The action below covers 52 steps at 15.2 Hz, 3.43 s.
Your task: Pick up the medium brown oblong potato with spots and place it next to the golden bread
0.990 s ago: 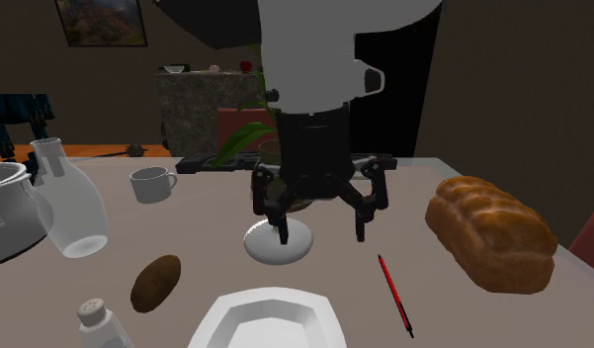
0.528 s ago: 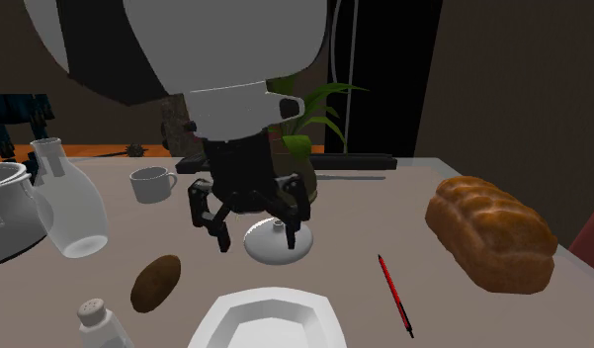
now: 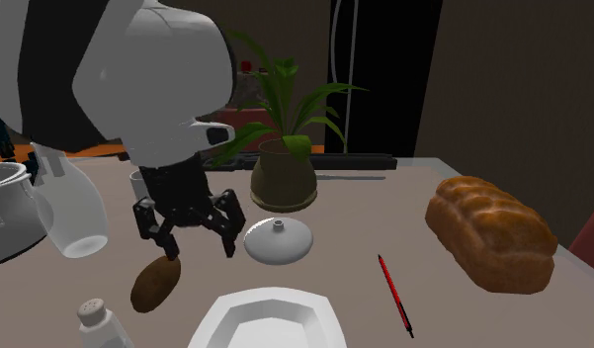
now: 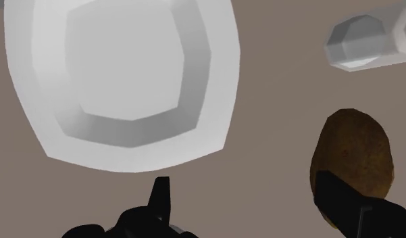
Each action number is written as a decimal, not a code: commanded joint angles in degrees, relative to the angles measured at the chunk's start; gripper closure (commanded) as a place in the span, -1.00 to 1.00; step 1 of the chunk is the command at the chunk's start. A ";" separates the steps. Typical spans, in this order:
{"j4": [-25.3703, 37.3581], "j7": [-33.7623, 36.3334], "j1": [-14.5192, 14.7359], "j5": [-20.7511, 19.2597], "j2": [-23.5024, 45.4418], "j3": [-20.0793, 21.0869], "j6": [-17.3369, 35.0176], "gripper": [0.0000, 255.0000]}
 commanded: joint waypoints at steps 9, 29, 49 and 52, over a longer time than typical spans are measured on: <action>25.37 9.17 11.08 -9.91 22.52 -1.30 -6.47 -1.00; 21.60 9.94 10.62 -10.92 23.88 -1.98 -1.53 1.00; 27.32 7.81 10.54 -8.69 19.98 -0.74 -10.62 1.00; 28.93 7.42 10.66 -8.37 19.50 -0.58 -12.62 1.00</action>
